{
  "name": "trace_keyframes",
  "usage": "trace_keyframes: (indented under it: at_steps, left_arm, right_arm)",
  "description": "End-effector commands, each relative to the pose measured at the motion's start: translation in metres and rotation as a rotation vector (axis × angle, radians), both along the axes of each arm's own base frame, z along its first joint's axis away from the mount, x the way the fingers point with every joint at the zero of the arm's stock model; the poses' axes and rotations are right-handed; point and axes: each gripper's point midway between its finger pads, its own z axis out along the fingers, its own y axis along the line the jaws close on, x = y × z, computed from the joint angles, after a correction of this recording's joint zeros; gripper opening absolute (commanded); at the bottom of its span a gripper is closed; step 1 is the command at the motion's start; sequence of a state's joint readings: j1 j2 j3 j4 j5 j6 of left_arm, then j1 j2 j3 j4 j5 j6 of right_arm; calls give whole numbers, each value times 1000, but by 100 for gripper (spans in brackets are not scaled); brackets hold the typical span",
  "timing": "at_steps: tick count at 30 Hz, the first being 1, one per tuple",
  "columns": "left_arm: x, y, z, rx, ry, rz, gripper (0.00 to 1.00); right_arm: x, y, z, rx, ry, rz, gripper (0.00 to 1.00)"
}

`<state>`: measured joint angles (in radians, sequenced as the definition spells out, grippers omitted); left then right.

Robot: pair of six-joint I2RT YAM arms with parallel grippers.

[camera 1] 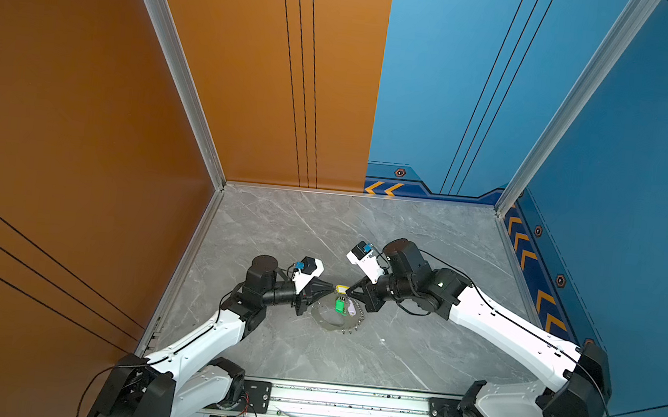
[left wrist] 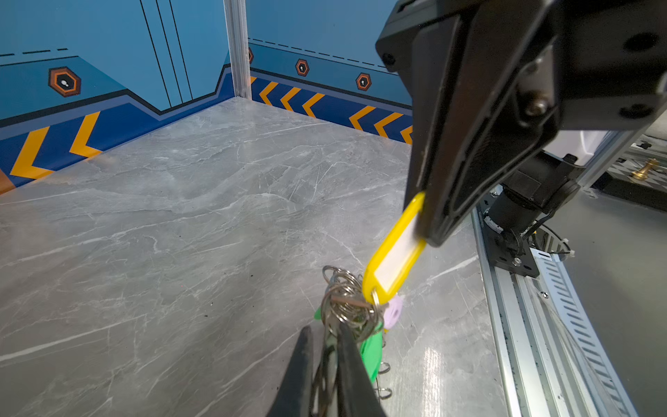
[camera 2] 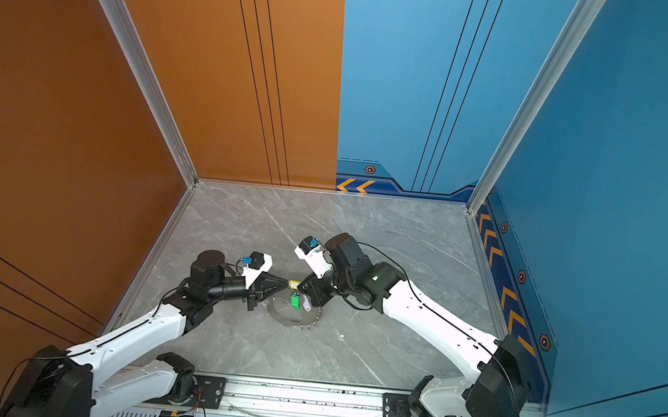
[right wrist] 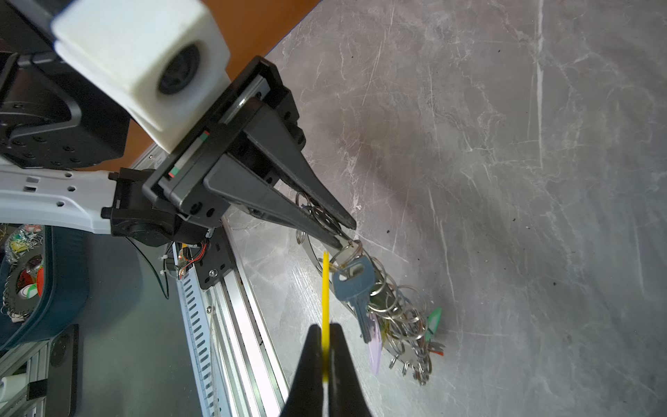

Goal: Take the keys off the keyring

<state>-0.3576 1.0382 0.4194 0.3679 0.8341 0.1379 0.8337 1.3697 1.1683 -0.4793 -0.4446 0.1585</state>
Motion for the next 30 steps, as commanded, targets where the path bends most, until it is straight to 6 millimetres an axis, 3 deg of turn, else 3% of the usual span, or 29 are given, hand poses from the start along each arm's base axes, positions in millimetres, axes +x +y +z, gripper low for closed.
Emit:
trace_keyframes:
  at_steps: [1, 17, 21, 26, 30]
  left_arm:
    - [0, 3, 9, -19, -31, 12, 0]
    - [2, 10, 16, -30, -48, 46, 0]
    - [3, 11, 15, -30, -43, 50, 0]
    - [3, 11, 15, -29, -43, 52, 0]
    - [3, 11, 15, -29, -45, 51, 0]
  right_arm:
    - [-3, 8, 7, 23, 17, 16, 0]
    - [-14, 4, -14, -64, 34, 55, 1]
    - [-19, 8, -13, -62, 35, 81, 10]
    - [-22, 7, -8, -44, 30, 96, 30]
    - [-17, 2, -1, -28, 18, 77, 35]
